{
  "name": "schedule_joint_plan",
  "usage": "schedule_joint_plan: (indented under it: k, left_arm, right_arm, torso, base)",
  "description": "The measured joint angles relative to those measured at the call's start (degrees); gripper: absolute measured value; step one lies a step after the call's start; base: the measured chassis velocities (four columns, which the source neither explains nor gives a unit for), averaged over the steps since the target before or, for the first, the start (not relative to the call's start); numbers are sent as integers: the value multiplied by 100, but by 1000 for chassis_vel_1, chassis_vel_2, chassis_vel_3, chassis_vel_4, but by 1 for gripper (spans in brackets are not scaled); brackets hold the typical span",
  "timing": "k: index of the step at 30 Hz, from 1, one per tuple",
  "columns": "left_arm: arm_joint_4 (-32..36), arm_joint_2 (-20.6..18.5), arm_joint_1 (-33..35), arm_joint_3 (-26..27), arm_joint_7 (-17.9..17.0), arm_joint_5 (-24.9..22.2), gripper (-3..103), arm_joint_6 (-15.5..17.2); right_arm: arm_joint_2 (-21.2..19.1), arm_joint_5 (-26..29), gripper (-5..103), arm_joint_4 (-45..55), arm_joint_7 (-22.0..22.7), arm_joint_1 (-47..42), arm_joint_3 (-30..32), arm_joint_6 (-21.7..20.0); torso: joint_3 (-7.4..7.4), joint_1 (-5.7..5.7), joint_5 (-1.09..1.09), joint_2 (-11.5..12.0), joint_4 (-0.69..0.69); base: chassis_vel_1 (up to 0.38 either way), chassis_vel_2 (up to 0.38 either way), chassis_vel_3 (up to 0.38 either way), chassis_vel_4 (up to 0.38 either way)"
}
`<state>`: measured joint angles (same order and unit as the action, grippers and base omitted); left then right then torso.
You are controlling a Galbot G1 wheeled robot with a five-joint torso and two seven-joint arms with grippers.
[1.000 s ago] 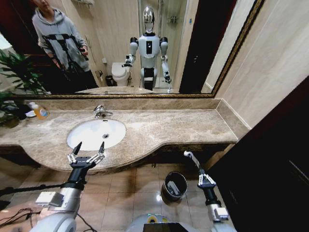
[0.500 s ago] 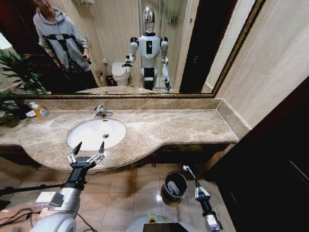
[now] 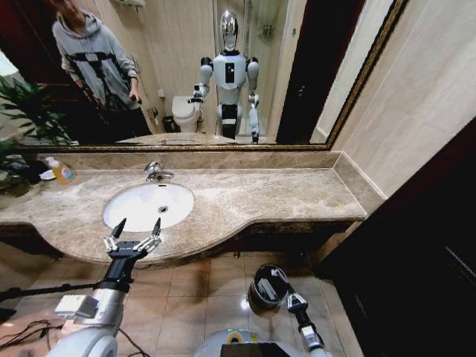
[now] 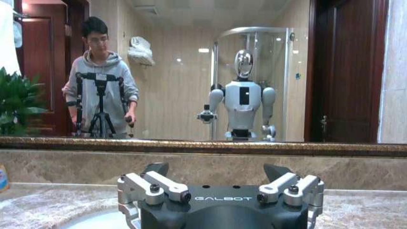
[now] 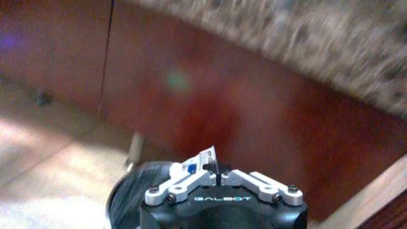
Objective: Pick up the trash from the sink and place it in the trash bin.
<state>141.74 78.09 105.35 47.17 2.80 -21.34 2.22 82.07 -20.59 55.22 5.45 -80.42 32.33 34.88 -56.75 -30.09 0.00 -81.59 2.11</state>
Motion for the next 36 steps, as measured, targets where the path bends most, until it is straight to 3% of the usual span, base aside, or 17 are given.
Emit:
schedule_joint_plan:
  k: [8, 16, 18, 29, 36]
  left_arm:
    - [0, 0, 0, 0, 0, 0, 100, 0]
    - [0, 0, 0, 0, 0, 0, 100, 0]
    - [0, 0, 0, 0, 0, 0, 100, 0]
    - [0, 0, 0, 0, 0, 0, 100, 0]
    - [0, 0, 0, 0, 0, 0, 100, 0]
  right_arm:
    - [6, 569, 0, -886, -521, 594, -138, -537]
    - [166, 41, 0, -2009, -639, 1549, -123, -676]
    - [215, -219, 0, -2677, -626, 1952, -101, -602]
    - [363, -65, 0, -3447, -766, 2463, -111, -977]
    - [384, -109, 26, -3465, -848, 2505, -117, -1434]
  torso:
    - [0, 0, -1, 0, -1]
    - [0, 0, 0, 0, 0]
    - [-1, 0, 0, 0, 0]
    - [0, 1, -1, 0, 0]
    - [0, 1, -1, -1, 0]
  base:
    - [0, 0, 0, 0]
    - [0, 0, 0, 0]
    - [0, 0, 0, 0]
    - [0, 0, 0, 0]
    - [0, 0, 0, 0]
